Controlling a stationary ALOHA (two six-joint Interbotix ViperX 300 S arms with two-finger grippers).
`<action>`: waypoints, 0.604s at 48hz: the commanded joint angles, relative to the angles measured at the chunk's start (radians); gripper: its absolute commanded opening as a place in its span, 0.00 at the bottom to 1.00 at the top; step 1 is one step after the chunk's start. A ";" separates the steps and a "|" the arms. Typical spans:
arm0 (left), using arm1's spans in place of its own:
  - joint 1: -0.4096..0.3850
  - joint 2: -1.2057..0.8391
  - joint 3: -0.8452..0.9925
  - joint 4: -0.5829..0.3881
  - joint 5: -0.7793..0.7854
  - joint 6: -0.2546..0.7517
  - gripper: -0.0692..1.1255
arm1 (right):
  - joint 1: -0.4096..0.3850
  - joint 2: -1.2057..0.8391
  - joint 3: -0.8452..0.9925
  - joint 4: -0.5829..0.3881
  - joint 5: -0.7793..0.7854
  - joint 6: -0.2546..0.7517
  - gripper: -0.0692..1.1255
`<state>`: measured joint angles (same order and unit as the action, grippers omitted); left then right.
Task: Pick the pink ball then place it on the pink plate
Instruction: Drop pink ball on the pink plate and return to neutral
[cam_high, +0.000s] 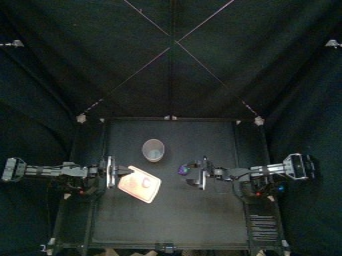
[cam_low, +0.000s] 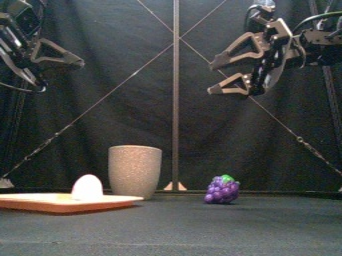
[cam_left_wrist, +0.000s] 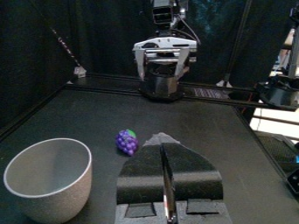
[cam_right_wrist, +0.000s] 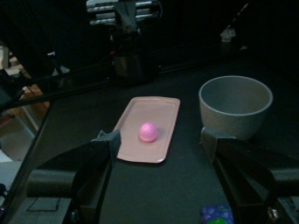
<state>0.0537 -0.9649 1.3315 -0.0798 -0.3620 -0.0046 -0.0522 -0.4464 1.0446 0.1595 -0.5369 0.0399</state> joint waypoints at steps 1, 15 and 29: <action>0.002 0.006 -0.009 -0.015 -0.009 0.002 0.13 | -0.006 -0.077 0.021 0.000 -0.026 0.000 0.92; 0.003 0.005 0.011 -0.020 -0.009 0.002 0.13 | 0.002 -0.161 0.058 0.000 -0.026 0.002 0.92; 0.002 0.006 0.011 -0.021 -0.009 0.003 0.13 | 0.009 -0.189 0.069 -0.006 -0.026 0.002 0.92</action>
<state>0.0552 -0.9633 1.3576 -0.0997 -0.3620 -0.0031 -0.0445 -0.6274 1.1213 0.1519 -0.5538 0.0399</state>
